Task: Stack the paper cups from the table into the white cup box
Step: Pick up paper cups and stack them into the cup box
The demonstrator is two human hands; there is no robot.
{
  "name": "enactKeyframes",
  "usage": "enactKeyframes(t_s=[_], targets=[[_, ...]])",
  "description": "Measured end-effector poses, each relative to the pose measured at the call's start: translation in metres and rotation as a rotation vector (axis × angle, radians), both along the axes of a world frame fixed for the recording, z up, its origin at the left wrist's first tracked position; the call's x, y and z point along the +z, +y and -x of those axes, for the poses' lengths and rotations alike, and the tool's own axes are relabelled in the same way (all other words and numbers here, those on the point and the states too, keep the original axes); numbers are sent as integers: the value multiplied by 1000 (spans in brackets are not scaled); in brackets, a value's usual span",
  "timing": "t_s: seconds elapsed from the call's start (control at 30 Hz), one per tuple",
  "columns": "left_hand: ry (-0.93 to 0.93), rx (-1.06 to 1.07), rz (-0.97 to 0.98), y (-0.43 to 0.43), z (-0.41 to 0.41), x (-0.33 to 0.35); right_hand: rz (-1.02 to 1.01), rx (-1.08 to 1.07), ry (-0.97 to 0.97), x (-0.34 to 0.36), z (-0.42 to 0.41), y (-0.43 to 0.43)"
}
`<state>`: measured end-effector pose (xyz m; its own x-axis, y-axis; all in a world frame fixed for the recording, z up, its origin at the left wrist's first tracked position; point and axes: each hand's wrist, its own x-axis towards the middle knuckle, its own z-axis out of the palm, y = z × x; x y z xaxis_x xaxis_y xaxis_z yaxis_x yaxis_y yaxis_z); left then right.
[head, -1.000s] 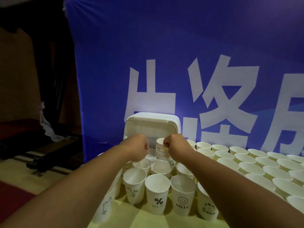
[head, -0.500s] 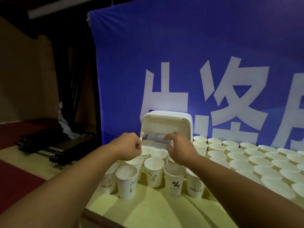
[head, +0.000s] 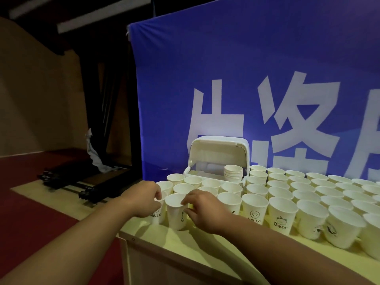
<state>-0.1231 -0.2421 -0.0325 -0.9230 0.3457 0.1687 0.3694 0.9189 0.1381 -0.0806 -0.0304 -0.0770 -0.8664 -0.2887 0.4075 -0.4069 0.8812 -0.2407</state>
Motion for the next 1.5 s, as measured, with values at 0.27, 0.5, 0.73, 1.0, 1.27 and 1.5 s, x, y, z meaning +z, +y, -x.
enactKeyframes(t_s=[0.27,0.5,0.73,1.0,1.27,1.5], targets=[[125,-16,-212,0,-5,-30,120,15,71,-5,-9,19],[393,-178,-517,33,9,-5,532,-152,333,34,-1,72],[418,-313,-642,120,43,12,627,-417,475,67,32,138],[348,-358,-633,212,77,22,672,-568,486,91,67,170],[204,-263,-536,245,114,18,600,-599,542,95,72,183],[138,-251,-307,247,120,13,520,-570,466,96,72,181]])
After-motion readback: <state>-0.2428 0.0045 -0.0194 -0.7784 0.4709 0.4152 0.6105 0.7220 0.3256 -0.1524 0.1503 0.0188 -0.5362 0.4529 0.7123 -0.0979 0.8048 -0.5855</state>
